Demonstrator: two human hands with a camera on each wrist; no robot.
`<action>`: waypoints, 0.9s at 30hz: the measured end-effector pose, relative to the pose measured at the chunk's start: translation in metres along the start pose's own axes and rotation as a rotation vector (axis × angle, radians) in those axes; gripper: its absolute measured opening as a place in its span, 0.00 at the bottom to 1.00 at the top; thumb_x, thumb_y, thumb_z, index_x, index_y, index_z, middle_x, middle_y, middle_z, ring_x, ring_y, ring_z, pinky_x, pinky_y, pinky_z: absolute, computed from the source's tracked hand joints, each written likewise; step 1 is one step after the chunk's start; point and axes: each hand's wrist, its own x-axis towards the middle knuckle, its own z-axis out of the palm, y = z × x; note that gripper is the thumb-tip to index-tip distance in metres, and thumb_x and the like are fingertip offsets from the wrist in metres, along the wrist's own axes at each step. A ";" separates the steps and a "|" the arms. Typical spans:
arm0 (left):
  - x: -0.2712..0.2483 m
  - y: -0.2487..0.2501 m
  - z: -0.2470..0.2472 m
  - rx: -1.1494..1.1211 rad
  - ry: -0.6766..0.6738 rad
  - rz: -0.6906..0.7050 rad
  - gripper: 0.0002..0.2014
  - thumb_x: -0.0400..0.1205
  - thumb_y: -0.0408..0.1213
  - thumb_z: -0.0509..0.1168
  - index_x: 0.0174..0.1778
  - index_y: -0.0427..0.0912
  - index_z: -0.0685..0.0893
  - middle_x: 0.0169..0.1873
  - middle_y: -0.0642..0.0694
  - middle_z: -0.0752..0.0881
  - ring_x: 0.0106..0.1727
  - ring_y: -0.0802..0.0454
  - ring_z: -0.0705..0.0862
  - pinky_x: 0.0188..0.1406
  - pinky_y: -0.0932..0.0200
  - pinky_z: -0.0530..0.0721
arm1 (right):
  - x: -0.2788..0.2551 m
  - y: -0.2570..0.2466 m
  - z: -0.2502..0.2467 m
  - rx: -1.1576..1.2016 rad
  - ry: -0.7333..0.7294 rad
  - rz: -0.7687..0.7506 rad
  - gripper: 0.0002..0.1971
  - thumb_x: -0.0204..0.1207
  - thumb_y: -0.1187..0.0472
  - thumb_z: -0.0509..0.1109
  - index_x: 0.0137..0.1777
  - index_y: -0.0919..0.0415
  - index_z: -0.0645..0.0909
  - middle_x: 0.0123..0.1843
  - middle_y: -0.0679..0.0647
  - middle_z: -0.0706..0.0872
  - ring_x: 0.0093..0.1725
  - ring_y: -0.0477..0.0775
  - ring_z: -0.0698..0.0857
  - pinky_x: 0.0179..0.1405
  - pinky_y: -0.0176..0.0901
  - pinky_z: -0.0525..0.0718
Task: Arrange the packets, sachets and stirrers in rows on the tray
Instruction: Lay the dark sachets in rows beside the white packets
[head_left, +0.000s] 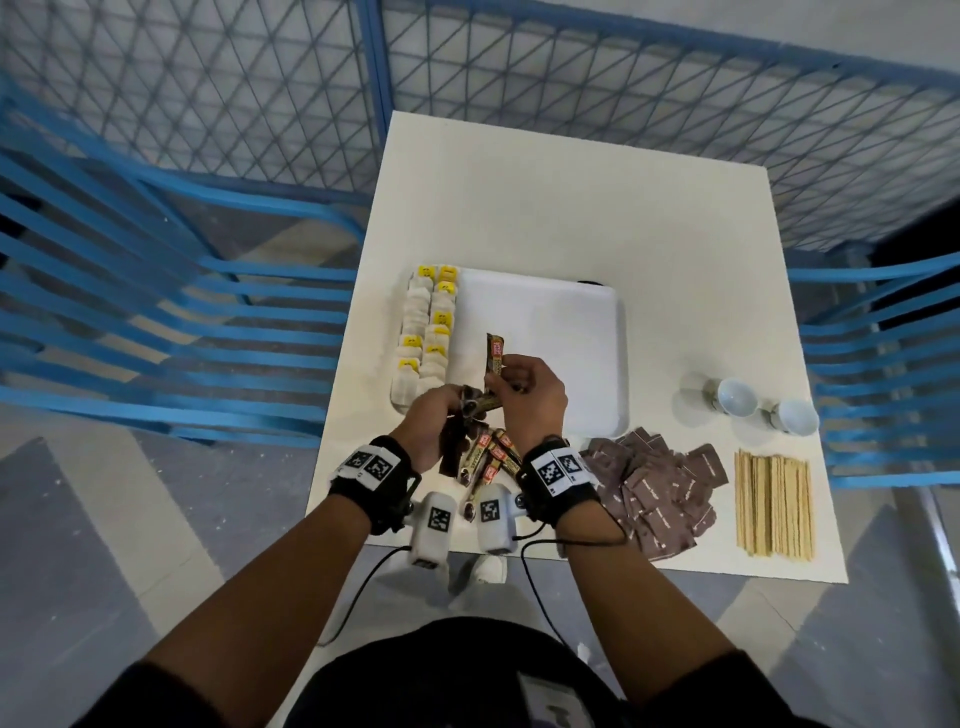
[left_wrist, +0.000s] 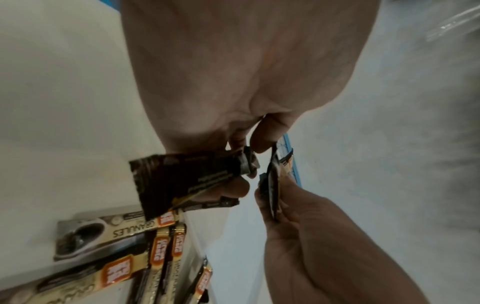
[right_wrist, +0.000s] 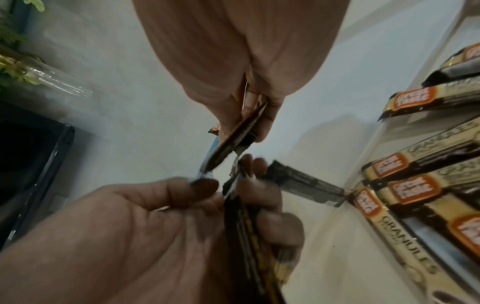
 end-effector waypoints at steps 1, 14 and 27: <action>0.001 0.004 -0.001 -0.046 -0.073 -0.030 0.12 0.83 0.32 0.52 0.46 0.39 0.81 0.34 0.42 0.78 0.27 0.51 0.77 0.23 0.61 0.74 | 0.002 -0.002 0.002 0.014 0.015 0.001 0.13 0.69 0.65 0.82 0.51 0.55 0.87 0.39 0.47 0.89 0.36 0.33 0.87 0.43 0.31 0.86; 0.022 0.020 -0.013 0.139 -0.206 -0.039 0.10 0.85 0.21 0.56 0.54 0.33 0.81 0.38 0.38 0.85 0.31 0.48 0.83 0.28 0.59 0.75 | 0.016 0.005 0.003 0.034 0.059 0.040 0.14 0.70 0.66 0.80 0.53 0.51 0.86 0.41 0.51 0.91 0.42 0.51 0.91 0.50 0.52 0.90; 0.024 0.042 -0.008 -0.153 0.004 -0.043 0.10 0.76 0.27 0.51 0.39 0.40 0.78 0.28 0.42 0.76 0.27 0.48 0.73 0.24 0.61 0.72 | 0.036 0.010 -0.030 0.219 -0.430 0.348 0.14 0.72 0.75 0.72 0.57 0.71 0.84 0.54 0.67 0.90 0.34 0.56 0.83 0.33 0.46 0.81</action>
